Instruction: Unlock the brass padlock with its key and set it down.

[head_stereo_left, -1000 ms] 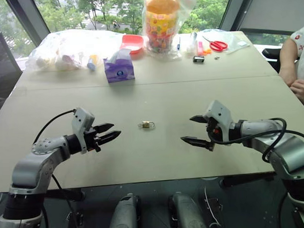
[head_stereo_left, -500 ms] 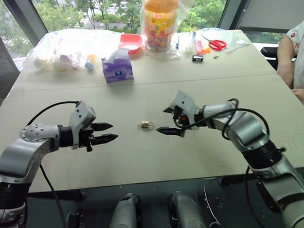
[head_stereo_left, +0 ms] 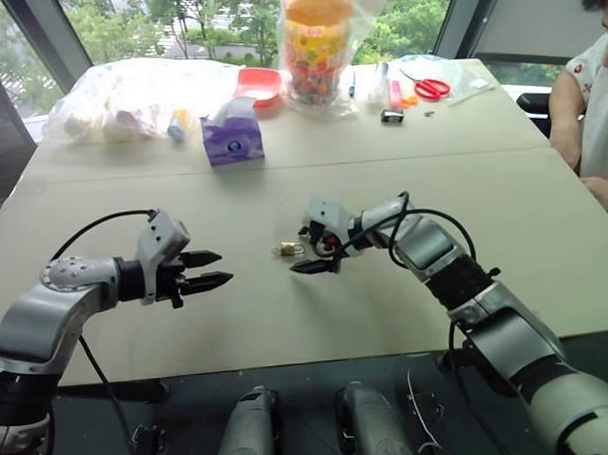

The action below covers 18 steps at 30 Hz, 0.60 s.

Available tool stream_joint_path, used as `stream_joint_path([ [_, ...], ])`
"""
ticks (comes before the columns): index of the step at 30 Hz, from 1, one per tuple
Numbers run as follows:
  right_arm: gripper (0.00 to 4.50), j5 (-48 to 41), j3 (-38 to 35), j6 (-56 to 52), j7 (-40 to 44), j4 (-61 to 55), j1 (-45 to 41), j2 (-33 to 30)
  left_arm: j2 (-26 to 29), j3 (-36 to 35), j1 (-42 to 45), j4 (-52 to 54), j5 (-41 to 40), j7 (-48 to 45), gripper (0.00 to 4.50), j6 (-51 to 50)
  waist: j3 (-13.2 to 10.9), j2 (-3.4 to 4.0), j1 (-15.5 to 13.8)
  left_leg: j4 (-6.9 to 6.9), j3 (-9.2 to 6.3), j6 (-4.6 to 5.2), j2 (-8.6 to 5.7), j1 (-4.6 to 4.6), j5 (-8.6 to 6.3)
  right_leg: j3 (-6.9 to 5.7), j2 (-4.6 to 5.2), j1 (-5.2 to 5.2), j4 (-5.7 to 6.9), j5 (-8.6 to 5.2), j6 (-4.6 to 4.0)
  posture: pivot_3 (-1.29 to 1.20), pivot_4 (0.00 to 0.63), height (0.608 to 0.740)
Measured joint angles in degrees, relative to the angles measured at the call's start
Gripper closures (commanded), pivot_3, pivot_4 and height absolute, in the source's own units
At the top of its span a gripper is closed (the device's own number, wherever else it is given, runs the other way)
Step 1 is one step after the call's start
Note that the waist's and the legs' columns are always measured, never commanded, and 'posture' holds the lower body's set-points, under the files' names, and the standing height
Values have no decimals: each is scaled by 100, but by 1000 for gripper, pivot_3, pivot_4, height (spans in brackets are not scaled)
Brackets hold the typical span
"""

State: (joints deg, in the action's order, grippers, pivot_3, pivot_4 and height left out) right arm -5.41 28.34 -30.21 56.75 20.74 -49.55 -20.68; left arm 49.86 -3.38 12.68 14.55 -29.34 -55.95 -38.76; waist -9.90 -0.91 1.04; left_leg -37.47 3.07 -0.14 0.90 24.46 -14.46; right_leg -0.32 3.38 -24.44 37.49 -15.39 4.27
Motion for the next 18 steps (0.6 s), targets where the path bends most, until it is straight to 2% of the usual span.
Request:
stream_joint_path([
  [4, 0, 207, -1, 240, 3, 240, -48, 149, -56, -11, -80, 32, -3, 99, 2137, -66, 0, 0, -7, -7, 0, 1, -1, 0, 0, -1, -2, 3, 1, 0, 1, 0, 150, 740],
  [5, 260, 250, -1, 294, 8, 276, -51, 170, -62, -11, -80, 33, -3, 112, 2093, -67, 1, -1, -3, -10, 0, 1, 0, 0, 0, -1, -3, 4, 4, 1, 2, 0, 150, 740],
  [8, 1304, 367, -10, 408, 13, 350, -56, 201, -65, -11, -80, 33, -3, 142, 2072, -68, 1, -1, -1, -19, -1, 1, 1, -2, 0, -1, -5, 4, 16, 1, 2, 0, 150, 740],
  [10, 2451, 435, -9, 450, 40, 353, -54, 203, -68, -11, -79, 33, -3, 151, 2072, -67, 1, -1, 0, -27, -1, 1, 2, -3, 0, -1, -6, 4, 25, 1, 2, 0, 150, 740],
  [11, 2866, 455, -9, 455, 43, 353, -54, 203, -71, -11, -79, 32, -2, 155, 2072, -67, 1, -1, 1, -33, -2, 1, 2, -3, 0, -1, -6, 4, 31, 1, 3, 0, 150, 740],
  [18, 2866, 664, -53, 606, -154, 279, 11, 209, -513, -24, 215, -207, -76, 284, 2072, -81, 1, -1, -22, -62, -5, 6, 1, -6, 4, -1, -5, 11, 55, 0, 1, 0, 150, 740],
])
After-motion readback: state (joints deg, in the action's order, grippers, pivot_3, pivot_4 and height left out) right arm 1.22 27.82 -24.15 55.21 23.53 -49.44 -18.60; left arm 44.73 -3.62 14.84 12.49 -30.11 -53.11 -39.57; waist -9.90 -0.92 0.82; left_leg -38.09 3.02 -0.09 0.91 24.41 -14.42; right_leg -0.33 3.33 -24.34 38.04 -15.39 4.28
